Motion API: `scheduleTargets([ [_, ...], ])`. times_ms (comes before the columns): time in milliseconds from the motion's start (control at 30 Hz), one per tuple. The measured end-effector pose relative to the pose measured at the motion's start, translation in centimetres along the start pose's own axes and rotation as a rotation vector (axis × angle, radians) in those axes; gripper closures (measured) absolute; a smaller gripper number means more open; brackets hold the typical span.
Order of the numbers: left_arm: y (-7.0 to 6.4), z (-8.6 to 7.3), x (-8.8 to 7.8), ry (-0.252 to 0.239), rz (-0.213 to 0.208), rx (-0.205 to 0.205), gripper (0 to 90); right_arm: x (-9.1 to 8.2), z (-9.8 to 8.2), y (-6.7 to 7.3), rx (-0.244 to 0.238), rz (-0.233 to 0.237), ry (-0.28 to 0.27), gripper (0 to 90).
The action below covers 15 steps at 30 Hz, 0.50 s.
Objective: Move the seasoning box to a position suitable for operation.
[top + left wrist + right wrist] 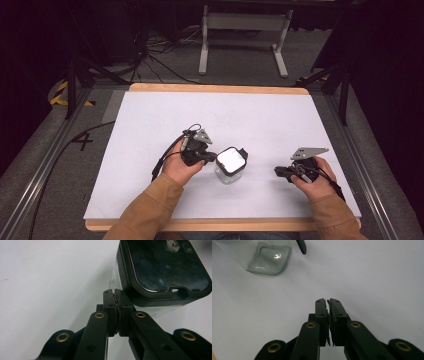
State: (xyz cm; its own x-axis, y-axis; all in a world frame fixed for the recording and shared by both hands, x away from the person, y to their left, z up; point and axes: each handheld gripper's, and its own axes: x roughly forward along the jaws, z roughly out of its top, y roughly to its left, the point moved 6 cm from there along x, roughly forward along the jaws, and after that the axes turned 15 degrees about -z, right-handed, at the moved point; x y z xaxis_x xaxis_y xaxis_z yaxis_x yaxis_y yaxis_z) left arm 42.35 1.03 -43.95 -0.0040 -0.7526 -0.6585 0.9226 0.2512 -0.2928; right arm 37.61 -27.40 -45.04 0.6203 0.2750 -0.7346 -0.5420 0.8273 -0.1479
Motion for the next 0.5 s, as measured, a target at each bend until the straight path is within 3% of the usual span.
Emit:
scheduleTargets([
  [333, -1.0, -0.2, 0.2, 0.041, -0.041, -0.001, 88.2, 0.0, 0.1, 0.0, -0.002, 0.004, -0.006, 85.5],
  [500, -1.5, -0.5, -0.1, 0.072, -0.038, -0.001, 86.4, 0.0, 0.3, 0.0, -0.009, 0.006, -0.009, 85.2],
])
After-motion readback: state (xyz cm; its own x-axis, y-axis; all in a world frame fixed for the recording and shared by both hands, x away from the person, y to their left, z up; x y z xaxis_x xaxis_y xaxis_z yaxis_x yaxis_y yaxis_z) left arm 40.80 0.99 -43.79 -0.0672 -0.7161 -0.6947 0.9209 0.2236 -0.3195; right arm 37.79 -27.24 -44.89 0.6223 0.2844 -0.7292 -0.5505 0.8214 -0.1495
